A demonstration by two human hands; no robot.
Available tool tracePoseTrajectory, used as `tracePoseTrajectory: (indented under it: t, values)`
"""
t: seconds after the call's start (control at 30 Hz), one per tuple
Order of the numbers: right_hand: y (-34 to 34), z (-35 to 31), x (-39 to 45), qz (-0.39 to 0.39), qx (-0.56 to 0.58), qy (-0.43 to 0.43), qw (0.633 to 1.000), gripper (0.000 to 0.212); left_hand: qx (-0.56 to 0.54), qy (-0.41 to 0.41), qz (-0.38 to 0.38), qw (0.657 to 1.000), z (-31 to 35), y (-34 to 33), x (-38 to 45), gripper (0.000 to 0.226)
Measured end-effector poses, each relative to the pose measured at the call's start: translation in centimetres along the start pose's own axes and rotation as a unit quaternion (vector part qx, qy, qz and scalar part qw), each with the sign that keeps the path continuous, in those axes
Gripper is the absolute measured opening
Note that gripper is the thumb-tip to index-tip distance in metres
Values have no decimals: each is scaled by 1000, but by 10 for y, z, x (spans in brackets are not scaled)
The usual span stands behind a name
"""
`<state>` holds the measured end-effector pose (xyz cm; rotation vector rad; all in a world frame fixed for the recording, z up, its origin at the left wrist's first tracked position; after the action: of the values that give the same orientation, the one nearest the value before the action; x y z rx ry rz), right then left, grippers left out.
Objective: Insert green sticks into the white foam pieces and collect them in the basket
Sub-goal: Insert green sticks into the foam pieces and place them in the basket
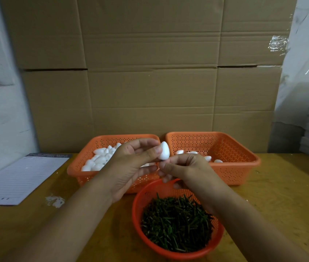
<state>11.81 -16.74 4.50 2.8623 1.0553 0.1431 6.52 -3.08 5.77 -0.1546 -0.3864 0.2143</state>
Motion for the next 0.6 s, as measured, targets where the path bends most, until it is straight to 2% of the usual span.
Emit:
tracePoseTrajectory:
  t: [0.3,0.6]
  values:
    - [4,-2,-1,19,-6,10,1000,15,81,-32,5,996,1,-3,0,47]
    - [1,-2,-1,-33,27,-6,999,18,50,-9,-23,998,0,-4,-1,53]
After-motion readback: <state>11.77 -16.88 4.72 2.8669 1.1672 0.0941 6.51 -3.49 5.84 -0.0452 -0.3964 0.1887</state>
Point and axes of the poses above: each hand's wrist, its own x-axis towards the middle knuckle, its own y-axis out of the back of the hand, z = x × y, the point moved 6 cm from there along x, towards the middle knuckle, and after that the axes turned 8 degrees about -y, right-handed, at the moved point
